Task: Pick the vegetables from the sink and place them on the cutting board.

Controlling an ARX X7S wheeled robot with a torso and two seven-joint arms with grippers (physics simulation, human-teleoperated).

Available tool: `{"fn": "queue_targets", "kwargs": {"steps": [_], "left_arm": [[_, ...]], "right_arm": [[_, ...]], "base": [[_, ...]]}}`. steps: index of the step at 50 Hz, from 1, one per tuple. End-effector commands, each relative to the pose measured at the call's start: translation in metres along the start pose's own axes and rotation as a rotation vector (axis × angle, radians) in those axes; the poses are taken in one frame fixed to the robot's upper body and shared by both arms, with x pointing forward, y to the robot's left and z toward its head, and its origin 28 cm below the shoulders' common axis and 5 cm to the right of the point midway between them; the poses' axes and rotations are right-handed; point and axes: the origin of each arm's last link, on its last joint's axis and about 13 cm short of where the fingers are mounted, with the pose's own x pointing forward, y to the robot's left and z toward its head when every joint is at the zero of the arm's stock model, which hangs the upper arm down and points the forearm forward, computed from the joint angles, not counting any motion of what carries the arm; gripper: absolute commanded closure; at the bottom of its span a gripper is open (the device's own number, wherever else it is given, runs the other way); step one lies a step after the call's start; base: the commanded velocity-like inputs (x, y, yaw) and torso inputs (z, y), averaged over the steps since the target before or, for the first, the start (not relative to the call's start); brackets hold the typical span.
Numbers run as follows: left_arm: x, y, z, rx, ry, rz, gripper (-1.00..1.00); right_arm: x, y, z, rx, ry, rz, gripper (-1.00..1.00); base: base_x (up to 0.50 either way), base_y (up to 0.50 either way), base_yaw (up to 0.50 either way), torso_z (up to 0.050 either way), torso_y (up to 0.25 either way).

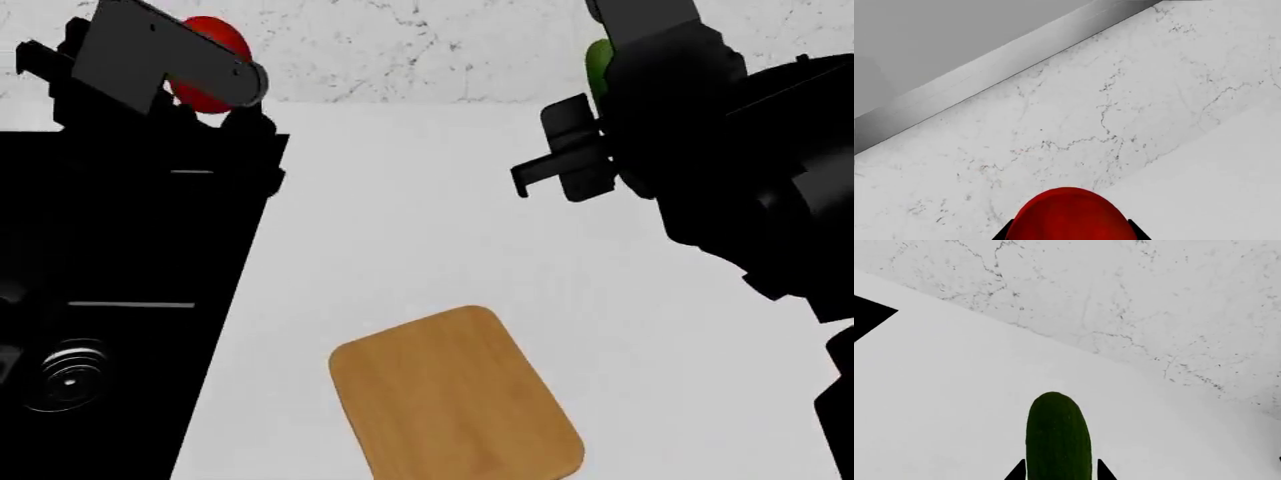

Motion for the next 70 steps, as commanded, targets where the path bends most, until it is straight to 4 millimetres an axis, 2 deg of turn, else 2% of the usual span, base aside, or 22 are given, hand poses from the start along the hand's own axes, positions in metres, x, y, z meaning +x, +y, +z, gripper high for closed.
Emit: {"fn": "queue_targets", "kwargs": {"steps": [1, 5, 8, 15, 20, 30, 41, 59, 70], "left_arm": [[0.006, -0.014, 0.017, -0.223, 0.172, -0.283, 1.00], [0.002, -0.015, 0.026, -0.409, 0.209, -0.350, 1.00], [0.002, -0.019, 0.025, -0.507, 0.238, -0.342, 1.00], [-0.004, -0.030, 0.028, -0.573, 0.239, -0.365, 1.00], [-0.009, -0.045, 0.024, -0.549, 0.250, -0.392, 1.00], [-0.009, -0.061, 0.022, -0.459, 0.263, -0.401, 1.00], [-0.001, -0.072, 0.018, -0.430, 0.281, -0.416, 1.00], [-0.009, -0.082, 0.027, -0.426, 0.249, -0.491, 1.00], [-0.014, -0.091, 0.025, -0.413, 0.263, -0.532, 1.00]], "right_arm": [[0.002, 0.005, 0.009, 0.008, 0.012, 0.001, 1.00], [0.003, 0.006, 0.010, 0.011, 0.007, 0.000, 1.00], [0.005, 0.006, 0.010, 0.016, 0.010, -0.004, 1.00], [0.006, 0.007, 0.008, 0.026, 0.015, -0.004, 1.00], [0.009, 0.007, 0.005, 0.037, 0.021, -0.003, 1.00], [0.010, 0.007, 0.002, 0.046, 0.019, -0.001, 1.00], [0.010, 0.007, -0.002, 0.060, 0.020, -0.007, 1.00], [0.013, 0.009, -0.002, 0.056, 0.030, -0.004, 1.00], [0.014, 0.005, -0.004, 0.073, 0.031, -0.014, 1.00]], "base": [[0.00, 0.00, 0.00, 0.000, 0.010], [0.00, 0.00, 0.00, 0.000, 0.000], [0.00, 0.00, 0.00, 0.000, 0.000], [0.00, 0.00, 0.00, 0.000, 0.000], [0.00, 0.00, 0.00, 0.000, 0.000], [0.00, 0.00, 0.00, 0.002, 0.000], [0.00, 0.00, 0.00, 0.000, 0.001], [0.00, 0.00, 0.00, 0.000, 0.000], [0.00, 0.00, 0.00, 0.000, 0.001]]}}
